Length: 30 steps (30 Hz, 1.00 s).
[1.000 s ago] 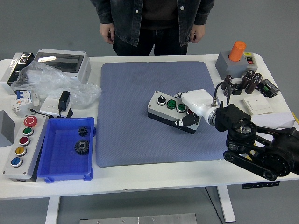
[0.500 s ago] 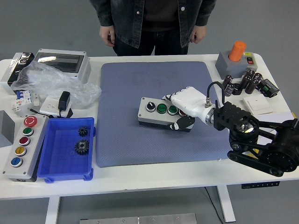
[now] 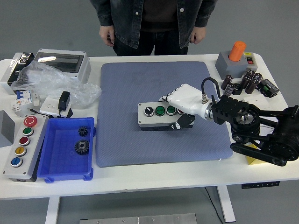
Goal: Pick up the button,place it on the desk,press the button,press the button
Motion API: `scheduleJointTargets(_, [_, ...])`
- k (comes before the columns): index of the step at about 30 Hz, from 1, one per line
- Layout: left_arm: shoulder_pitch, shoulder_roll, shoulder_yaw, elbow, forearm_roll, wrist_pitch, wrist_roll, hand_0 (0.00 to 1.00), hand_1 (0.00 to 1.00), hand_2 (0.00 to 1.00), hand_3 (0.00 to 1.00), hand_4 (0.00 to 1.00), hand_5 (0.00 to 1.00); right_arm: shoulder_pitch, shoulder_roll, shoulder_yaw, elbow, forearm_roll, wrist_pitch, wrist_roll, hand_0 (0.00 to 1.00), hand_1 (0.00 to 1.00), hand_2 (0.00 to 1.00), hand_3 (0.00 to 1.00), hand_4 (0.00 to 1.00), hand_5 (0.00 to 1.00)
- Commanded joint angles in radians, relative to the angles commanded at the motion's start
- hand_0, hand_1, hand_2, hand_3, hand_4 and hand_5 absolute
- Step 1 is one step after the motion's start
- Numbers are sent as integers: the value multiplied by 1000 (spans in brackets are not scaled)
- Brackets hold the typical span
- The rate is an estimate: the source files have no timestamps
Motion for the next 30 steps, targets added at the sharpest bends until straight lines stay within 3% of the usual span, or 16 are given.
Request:
scheduleJointTargets(2, [0, 0, 2, 0, -1, 0, -1, 708, 746, 698, 767, 793, 361, 4, 1, 0, -4, 3, 0, 2, 540, 657, 675, 603, 515, 2])
scheduleJointTargets(3, [0, 0, 3, 1, -2, 0, -1, 708, 747, 698, 767, 796, 373, 5, 1, 3, -7, 4, 0, 3, 594, 690, 715, 608, 504, 12])
scheduleJointTargets(8, [-2, 0, 3, 1, -2, 0, -3, 708, 747, 698, 767, 796, 373, 12, 4, 5, -15, 5, -4, 10, 594, 690, 715, 608, 504, 12])
scheduleJointTargets(9, [-2, 0, 2, 1, -2, 1, -3, 709, 747, 698, 767, 797, 373, 13, 5, 3, -16, 6, -4, 10, 666, 710, 728, 605, 510, 26])
scheduleJointTargets(30, [-3, 0, 1, 1, -5, 0, -24, 710, 748, 697, 766, 800, 377, 1, 21, -11, -56, 45, -6, 5, 723, 721, 745, 610, 518, 34])
